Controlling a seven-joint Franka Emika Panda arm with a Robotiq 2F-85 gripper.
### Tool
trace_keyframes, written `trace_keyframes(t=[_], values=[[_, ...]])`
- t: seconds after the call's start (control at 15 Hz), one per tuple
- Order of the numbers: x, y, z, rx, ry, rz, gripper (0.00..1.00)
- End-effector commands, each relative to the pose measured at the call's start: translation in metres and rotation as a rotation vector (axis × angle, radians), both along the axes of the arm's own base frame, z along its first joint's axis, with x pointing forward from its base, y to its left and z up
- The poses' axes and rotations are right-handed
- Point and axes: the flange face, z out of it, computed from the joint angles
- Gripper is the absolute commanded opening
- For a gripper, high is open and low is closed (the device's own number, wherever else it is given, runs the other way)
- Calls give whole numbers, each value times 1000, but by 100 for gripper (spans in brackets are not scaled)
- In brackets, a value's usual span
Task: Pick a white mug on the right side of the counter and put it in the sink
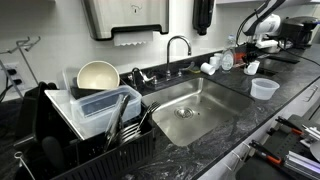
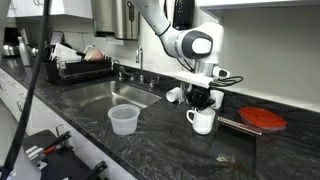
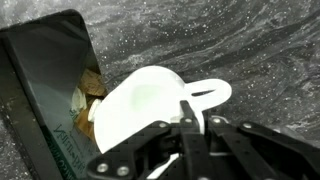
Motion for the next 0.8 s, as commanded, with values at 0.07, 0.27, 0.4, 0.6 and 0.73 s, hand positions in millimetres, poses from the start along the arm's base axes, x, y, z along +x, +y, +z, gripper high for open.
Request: trace_keyframes(t=[0.07, 0.27, 0.4, 0.6, 0.73], values=[[-2, -9, 16, -9, 6, -11, 2], [-7, -10, 19, -15, 9, -15, 2], [-10, -5, 19, -16, 15, -14, 2], [-13, 3, 24, -30, 23, -19, 2], [-17, 9, 33, -45, 20, -33, 2]])
